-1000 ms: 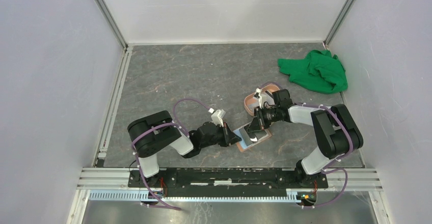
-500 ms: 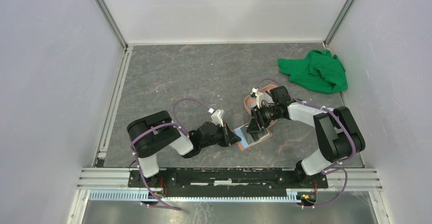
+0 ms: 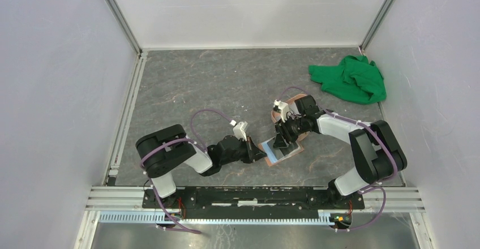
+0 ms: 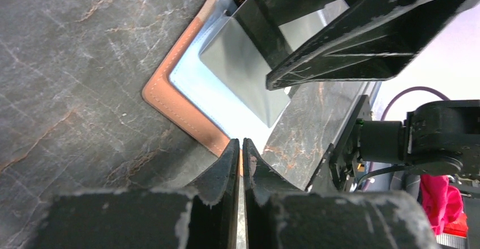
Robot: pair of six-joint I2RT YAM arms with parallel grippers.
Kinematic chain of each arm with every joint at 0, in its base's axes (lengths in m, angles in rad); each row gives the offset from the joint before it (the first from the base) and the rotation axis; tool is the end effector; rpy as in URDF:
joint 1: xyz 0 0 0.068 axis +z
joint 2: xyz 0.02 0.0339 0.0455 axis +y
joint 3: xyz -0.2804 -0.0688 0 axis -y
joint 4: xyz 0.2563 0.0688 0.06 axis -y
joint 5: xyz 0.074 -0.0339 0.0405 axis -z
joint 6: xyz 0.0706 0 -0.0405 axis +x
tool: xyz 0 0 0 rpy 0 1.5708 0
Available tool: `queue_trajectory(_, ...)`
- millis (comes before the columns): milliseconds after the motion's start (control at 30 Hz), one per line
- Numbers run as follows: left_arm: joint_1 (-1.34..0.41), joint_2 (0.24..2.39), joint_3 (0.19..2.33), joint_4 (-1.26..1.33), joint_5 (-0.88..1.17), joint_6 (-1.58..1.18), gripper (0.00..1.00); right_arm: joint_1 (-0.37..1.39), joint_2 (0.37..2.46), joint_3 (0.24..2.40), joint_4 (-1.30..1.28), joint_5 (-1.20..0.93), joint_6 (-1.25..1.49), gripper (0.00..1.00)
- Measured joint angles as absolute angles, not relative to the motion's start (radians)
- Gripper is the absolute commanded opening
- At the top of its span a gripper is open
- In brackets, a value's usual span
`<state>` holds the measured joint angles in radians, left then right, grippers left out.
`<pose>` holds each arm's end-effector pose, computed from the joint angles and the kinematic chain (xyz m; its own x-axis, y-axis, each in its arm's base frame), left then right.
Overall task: Put the credit cards into the card holder
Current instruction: Insert the credit card into the card holder.
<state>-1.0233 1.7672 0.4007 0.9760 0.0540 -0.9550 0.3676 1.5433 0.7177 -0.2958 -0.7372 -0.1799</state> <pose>0.1628 -0.2744 0.0947 -0.8316 -0.2018 -0.5174 0.3457 0.5409 -0.7667 0.2489 0.1467 0.1324 -0.7306 -0.4233 -0.5357 -0.6803 0.5186 0.5180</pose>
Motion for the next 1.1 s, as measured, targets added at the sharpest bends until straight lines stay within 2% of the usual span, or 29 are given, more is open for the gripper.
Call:
queue_trajectory(367, -1.034, 1.622, 0.382, 1.020, 0.052, -0.955, 0.16, 0.377, 1.529, 0.723, -0.315, -0.717, -0.212, 0.52)
queue_trajectory(467, -1.077, 1.618, 0.400, 1.021, 0.026, -0.952, 0.18, 0.377, 1.532, 0.723, -0.314, -0.720, -0.210, 0.48)
queue_trajectory(800, -1.316, 1.636, 0.609, 0.828, -0.300, -0.862, 0.23, 0.377, 1.543, 0.723, -0.308, -0.742, -0.162, 0.48)
queue_trajectory(1100, -1.346, 1.779, 0.796, 0.579, -0.471, -0.862, 0.20, 0.377, 1.553, 0.723, -0.303, -0.755, -0.150, 0.49)
